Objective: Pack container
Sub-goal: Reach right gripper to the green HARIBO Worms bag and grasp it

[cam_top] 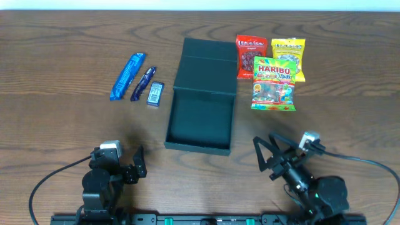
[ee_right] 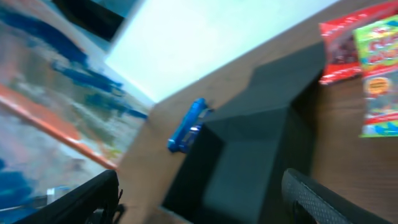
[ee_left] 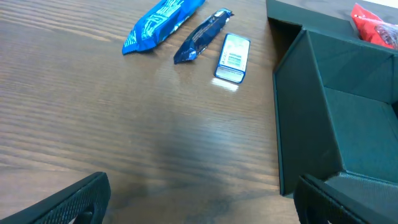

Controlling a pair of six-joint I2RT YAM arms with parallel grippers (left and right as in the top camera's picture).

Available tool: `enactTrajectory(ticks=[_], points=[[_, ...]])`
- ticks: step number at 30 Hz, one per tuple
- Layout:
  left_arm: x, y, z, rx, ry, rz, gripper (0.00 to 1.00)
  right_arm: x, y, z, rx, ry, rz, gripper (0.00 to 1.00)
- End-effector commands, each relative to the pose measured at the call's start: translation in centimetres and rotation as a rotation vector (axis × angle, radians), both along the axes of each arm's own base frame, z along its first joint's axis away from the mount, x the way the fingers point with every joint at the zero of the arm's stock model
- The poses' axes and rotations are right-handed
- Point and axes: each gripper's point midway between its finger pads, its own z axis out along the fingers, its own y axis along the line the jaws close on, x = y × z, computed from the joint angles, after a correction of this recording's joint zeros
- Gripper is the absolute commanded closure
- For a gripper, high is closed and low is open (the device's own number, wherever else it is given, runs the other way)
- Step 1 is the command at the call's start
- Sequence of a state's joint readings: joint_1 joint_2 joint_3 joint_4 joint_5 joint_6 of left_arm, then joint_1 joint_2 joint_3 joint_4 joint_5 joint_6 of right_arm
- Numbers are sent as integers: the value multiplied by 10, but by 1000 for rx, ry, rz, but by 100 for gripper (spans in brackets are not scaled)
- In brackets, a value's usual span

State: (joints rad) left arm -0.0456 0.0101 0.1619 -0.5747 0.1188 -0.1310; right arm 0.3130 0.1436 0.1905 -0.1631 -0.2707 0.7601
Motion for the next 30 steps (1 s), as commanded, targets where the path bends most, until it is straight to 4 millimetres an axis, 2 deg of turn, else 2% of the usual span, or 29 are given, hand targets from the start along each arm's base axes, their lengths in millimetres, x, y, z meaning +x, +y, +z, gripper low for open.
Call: enactTrajectory(ticks=[1, 9, 15, 22, 26, 30], points=[[1, 4, -3, 4, 0, 22, 5, 13, -8, 14, -117, -35, -57, 20], [1, 4, -3, 4, 0, 22, 5, 59, -15, 10, -356, 96, -99, 15], [1, 4, -3, 4, 0, 22, 5, 98, -30, -8, -561, 250, -173, 9], [1, 4, -3, 4, 0, 22, 5, 140, -50, -50, -711, 423, -263, 1], [1, 4, -3, 4, 0, 22, 5, 159, -66, -76, -721, 472, -303, 1], [1, 4, -3, 4, 0, 22, 5, 174, -83, -94, -713, 499, -347, 4]])
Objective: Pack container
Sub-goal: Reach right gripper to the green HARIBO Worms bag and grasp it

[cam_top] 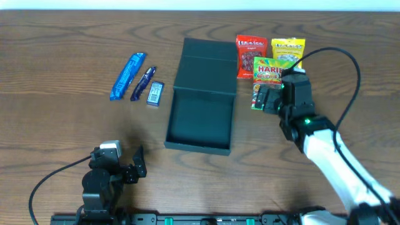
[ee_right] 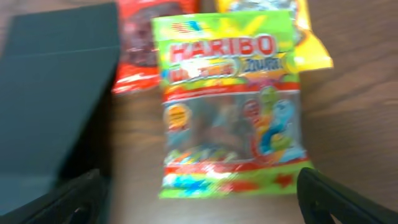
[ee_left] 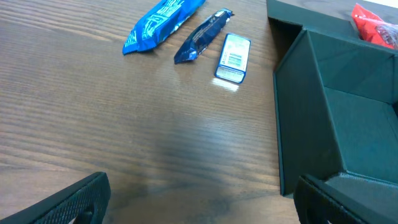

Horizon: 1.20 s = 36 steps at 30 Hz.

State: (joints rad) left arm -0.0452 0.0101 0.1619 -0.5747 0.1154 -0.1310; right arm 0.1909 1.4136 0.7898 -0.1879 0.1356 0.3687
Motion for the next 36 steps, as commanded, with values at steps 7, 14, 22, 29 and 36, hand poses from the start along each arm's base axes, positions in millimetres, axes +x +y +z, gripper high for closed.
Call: enactTrajectory(ticks=[7, 14, 22, 29, 36], points=[[1, 3, -3, 3, 0, 19, 5, 31, -24, -26, -47, -17, -55, 9], [1, 3, -3, 3, 0, 19, 5, 42, -23, -60, -52, 7, -55, 12], [1, 3, -3, 3, 0, 19, 5, 39, -24, -112, -66, 96, -53, 24], [1, 3, -3, 3, 0, 19, 5, 32, -25, -129, -74, 148, -52, 83], [1, 3, -3, 3, 0, 19, 5, 27, -25, -133, -77, 174, -51, 99]])
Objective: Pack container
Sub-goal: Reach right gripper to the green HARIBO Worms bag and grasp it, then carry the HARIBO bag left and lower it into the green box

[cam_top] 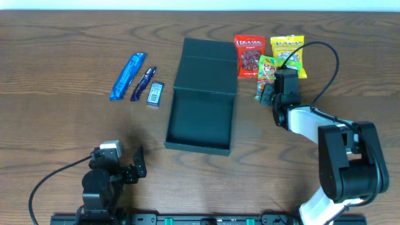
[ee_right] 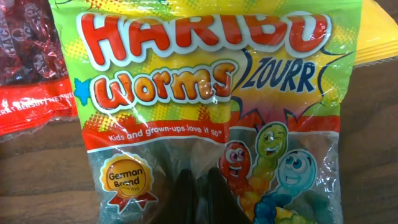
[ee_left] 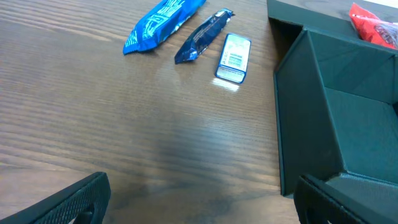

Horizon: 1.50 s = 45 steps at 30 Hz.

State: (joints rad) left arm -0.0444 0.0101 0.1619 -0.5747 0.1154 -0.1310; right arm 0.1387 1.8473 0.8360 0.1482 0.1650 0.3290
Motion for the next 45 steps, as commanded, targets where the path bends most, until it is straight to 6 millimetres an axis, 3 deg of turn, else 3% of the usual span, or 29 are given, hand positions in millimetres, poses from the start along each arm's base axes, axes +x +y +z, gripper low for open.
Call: enactTrajectory(ticks=[1, 6, 9, 17, 26, 30, 36, 45], points=[[1, 3, -3, 3, 0, 18, 5, -28, -7, -38, -18, 136, -11, 98], [1, 3, -3, 3, 0, 18, 5, -38, 3, -36, 32, 177, 24, 99], [1, 3, -3, 3, 0, 18, 5, -41, 10, -22, 70, 174, 51, 99], [1, 3, -3, 3, 0, 18, 5, -50, 11, 53, 99, 73, 52, 99], [1, 3, -3, 3, 0, 18, 5, -80, 17, 126, 153, -29, 96, 99], [1, 3, -3, 3, 0, 18, 5, -93, 37, 156, 245, -89, 187, 99], [1, 3, -3, 3, 0, 18, 5, -107, 75, 185, 300, -164, 396, 99], [1, 3, -3, 3, 0, 18, 5, -135, 170, 216, 152, -362, 957, 99]])
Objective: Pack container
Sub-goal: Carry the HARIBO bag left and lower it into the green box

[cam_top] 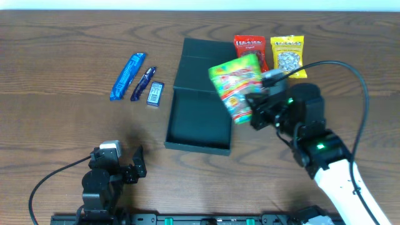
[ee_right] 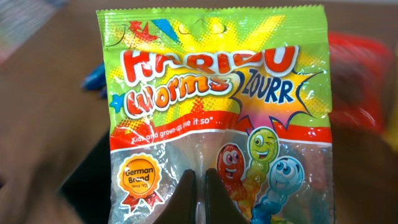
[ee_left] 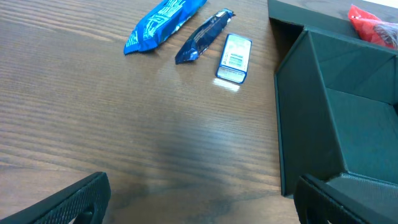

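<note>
An open dark box (cam_top: 201,119) with its lid (cam_top: 206,65) folded back stands mid-table. My right gripper (ee_right: 200,196) is shut on a green Haribo worms bag (cam_top: 236,86), holding it in the air over the box's right side. A red sweets bag (cam_top: 250,49) and a yellow bag (cam_top: 287,55) lie right of the lid. Left of the box lie a light blue bar (cam_top: 127,75), a dark blue bar (cam_top: 143,83) and a small blue-white pack (cam_top: 154,94). My left gripper (ee_left: 199,199) rests open near the table's front, left of the box (ee_left: 339,118).
The right arm (cam_top: 312,140) and its cable reach in from the front right. The left arm (cam_top: 106,178) sits at the front left.
My right gripper has lifted the Haribo bag off the table beside the red and yellow bags and now holds it over the box. The left arm is unchanged.
Both grippers stood open at the table's front, the Haribo bag lying right of the box. Then my right gripper was open above that bag, then shut on it on the table. Now the bag hangs over the box.
</note>
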Controlling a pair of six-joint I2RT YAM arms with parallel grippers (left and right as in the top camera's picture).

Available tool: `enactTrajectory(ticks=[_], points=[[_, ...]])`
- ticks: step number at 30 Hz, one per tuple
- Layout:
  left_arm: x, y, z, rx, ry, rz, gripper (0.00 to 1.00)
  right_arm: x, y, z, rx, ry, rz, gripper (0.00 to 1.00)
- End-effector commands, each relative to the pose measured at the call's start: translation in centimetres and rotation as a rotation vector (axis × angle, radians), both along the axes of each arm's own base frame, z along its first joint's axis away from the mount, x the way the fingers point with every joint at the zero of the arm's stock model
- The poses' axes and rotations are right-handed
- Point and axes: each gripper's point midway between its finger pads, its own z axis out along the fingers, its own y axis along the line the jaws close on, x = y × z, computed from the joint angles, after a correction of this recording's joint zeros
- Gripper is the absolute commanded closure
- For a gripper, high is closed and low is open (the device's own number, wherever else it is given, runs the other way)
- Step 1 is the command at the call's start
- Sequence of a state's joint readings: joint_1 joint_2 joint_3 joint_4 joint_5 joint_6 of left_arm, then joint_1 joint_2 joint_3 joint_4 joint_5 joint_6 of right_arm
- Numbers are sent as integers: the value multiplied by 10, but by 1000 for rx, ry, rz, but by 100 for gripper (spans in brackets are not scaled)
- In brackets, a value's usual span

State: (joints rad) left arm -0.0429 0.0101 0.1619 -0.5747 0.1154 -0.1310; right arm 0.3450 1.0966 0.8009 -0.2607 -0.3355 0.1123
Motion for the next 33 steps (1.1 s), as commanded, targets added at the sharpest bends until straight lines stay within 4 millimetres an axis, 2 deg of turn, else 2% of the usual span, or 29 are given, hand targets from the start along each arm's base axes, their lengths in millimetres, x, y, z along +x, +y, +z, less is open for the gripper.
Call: enactTrajectory(ticks=[1, 4, 7, 15, 23, 33], points=[[1, 3, -3, 3, 0, 16, 5, -20, 37, 15, -86, -180, 251, 99], [1, 3, -3, 3, 0, 16, 5, -30, 59, 15, -153, -280, 376, 99], [1, 3, -3, 3, 0, 16, 5, -33, 74, 5, -196, -316, 452, 99], [1, 3, -3, 3, 0, 16, 5, -33, 104, -39, -248, -360, 680, 99], [1, 3, -3, 3, 0, 16, 5, -26, 109, -84, -309, -316, 749, 99], [1, 3, -3, 3, 0, 16, 5, -25, 104, -94, -345, -313, 766, 99]])
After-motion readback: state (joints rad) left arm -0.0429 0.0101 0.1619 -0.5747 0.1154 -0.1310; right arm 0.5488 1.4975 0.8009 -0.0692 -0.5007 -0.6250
